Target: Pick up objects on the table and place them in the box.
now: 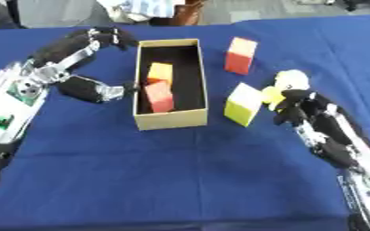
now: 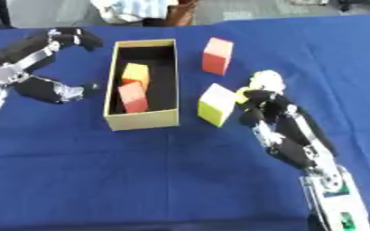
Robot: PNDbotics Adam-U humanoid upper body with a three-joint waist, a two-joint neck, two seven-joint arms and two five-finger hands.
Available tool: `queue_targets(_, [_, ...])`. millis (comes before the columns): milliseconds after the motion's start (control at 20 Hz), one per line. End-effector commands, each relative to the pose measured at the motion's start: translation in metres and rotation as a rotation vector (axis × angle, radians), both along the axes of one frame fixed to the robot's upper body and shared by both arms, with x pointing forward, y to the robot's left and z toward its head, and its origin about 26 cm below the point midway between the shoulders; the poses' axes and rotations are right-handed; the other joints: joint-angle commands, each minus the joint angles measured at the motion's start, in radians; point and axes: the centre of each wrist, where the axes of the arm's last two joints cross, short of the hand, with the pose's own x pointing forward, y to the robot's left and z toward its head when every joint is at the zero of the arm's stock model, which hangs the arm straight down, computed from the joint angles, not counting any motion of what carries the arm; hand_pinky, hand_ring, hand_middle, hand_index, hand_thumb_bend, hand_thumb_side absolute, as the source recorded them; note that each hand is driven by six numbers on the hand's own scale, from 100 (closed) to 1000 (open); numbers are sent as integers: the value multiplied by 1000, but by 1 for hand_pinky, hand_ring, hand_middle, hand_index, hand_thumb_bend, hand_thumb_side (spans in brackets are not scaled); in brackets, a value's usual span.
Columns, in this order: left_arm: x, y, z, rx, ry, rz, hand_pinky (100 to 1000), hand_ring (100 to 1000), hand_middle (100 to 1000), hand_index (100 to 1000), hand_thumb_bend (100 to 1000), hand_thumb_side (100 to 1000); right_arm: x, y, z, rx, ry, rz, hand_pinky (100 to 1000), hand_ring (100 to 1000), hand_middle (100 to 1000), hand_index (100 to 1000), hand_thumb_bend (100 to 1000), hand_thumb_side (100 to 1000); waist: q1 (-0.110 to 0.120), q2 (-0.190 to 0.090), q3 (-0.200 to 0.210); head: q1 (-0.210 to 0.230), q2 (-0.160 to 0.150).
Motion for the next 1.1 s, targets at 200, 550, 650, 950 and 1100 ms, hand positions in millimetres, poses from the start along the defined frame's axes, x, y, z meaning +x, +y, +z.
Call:
queue_targets(200, [-31,12,7,-205,-23,20,836,743,774,858,272,612,15,-27,35,-135,-131,-24,593,583,623,809,100,418,-16,-19,10,-11,5])
queue_targets(550, [-50,14,-10,-380,25,69,824,717,749,843,182,618,39,-61,73,-406,-277,-42,636,637,684,856,100,322,-26,-22,25,-19,5])
queue_targets(650, [-54,15,-16,-402,43,87,823,714,746,842,164,630,47,-71,81,-493,-298,-43,655,662,709,873,100,277,-30,-22,29,-22,5])
queue_targets(950, [-62,17,-31,-454,87,135,821,704,737,837,136,658,72,-97,95,-750,-299,-30,719,759,799,934,100,208,-39,-25,38,-24,5])
queue_targets(1100, [-64,16,-36,-474,101,143,820,700,734,835,129,665,85,-104,97,-873,-286,-12,755,809,852,968,100,237,-42,-28,42,-25,5])
